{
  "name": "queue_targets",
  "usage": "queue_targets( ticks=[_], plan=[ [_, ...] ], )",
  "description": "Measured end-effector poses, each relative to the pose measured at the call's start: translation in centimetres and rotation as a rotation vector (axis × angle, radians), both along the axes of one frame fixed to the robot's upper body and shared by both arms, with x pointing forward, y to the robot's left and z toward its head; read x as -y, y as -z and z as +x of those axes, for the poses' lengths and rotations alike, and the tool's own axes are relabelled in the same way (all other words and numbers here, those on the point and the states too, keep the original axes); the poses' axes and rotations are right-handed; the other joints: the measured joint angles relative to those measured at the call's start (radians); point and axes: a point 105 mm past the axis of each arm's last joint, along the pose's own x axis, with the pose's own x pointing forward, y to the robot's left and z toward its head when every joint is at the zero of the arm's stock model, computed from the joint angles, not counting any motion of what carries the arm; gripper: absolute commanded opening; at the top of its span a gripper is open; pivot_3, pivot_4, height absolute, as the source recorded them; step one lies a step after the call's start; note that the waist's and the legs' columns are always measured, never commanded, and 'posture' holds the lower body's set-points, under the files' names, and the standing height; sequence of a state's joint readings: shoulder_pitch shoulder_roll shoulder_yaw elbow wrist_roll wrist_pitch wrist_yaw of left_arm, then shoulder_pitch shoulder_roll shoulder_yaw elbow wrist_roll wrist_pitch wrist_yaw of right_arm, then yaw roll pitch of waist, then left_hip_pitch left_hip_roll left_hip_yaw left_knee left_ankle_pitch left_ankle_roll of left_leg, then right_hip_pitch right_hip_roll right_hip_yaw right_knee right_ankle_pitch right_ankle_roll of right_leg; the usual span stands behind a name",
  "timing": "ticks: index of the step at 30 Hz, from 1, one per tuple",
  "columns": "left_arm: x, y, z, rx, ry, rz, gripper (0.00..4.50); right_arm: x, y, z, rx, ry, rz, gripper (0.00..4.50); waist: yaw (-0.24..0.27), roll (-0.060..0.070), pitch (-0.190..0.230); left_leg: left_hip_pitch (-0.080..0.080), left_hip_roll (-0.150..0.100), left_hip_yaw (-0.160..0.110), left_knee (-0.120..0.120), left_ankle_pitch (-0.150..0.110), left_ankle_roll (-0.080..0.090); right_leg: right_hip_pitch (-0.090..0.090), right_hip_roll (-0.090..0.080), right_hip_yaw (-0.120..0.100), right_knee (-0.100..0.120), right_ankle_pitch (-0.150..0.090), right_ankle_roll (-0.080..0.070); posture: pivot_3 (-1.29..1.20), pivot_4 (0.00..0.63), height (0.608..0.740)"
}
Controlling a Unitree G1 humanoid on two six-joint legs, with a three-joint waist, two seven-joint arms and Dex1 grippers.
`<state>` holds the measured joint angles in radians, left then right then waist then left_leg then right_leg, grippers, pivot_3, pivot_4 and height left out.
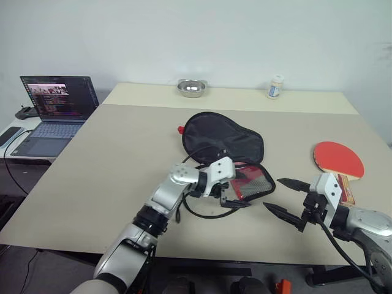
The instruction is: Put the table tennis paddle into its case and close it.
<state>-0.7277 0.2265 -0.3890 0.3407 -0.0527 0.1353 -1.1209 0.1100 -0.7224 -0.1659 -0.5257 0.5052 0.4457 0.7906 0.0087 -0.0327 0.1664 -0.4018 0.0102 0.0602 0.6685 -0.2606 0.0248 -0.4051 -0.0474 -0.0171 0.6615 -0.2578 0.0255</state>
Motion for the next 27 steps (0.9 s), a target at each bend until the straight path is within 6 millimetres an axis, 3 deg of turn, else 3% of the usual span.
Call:
queue_targets(
  ticks=[5, 10, 18, 21, 27],
  plan=[
    [1.5, 1.1, 0.1, -0.005, 0.004, 0.042, 4.48, 1.1, -1.0, -1.4, -0.015, -0.023, -0.032, 4.5, -0.001, 0.0, 0.0, 0.0, 0.0, 0.0, 0.0, 0.0, 0.0, 0.0, 0.001, 0.0, 0.0, -0.001, 0.001, 0.0, 0.15, 0.74],
    [2.3, 1.8, 0.5, -0.015, -0.016, 0.069, 4.48, 2.5, -2.4, -1.6, 0.023, -0.004, -0.065, 4.5, -0.001, 0.0, 0.0, 0.0, 0.0, 0.0, 0.0, 0.0, 0.0, 0.0, 0.001, 0.0, 0.0, -0.001, 0.001, 0.0, 0.15, 0.74],
    [3.2, 3.9, 1.2, -0.011, -0.054, 0.131, 4.48, 1.9, -3.1, -1.7, 0.054, -0.007, -0.065, 4.5, 0.0, -0.001, 0.001, 0.0, 0.0, 0.0, 0.0, 0.0, 0.0, 0.0, 0.001, 0.0, -0.001, -0.001, 0.001, 0.0, 0.15, 0.74],
    [3.8, 4.2, 1.2, -0.005, -0.05, 0.13, 3.93, 1.9, -3.1, -1.7, 0.055, -0.004, -0.064, 4.5, 0.001, -0.001, 0.001, 0.0, 0.0, 0.0, -0.001, 0.0, 0.0, 0.0, 0.001, 0.0, -0.001, -0.001, 0.001, 0.0, 0.15, 0.74],
    [4.6, 4.5, 0.9, 0.001, -0.04, 0.116, 1.84, 1.9, -3.0, -1.7, 0.054, -0.003, -0.062, 4.5, 0.002, -0.001, 0.001, 0.0, 0.0, 0.0, 0.0, 0.0, 0.0, 0.0, 0.001, 0.0, -0.001, -0.001, 0.001, 0.0, 0.15, 0.74]
  ],
)
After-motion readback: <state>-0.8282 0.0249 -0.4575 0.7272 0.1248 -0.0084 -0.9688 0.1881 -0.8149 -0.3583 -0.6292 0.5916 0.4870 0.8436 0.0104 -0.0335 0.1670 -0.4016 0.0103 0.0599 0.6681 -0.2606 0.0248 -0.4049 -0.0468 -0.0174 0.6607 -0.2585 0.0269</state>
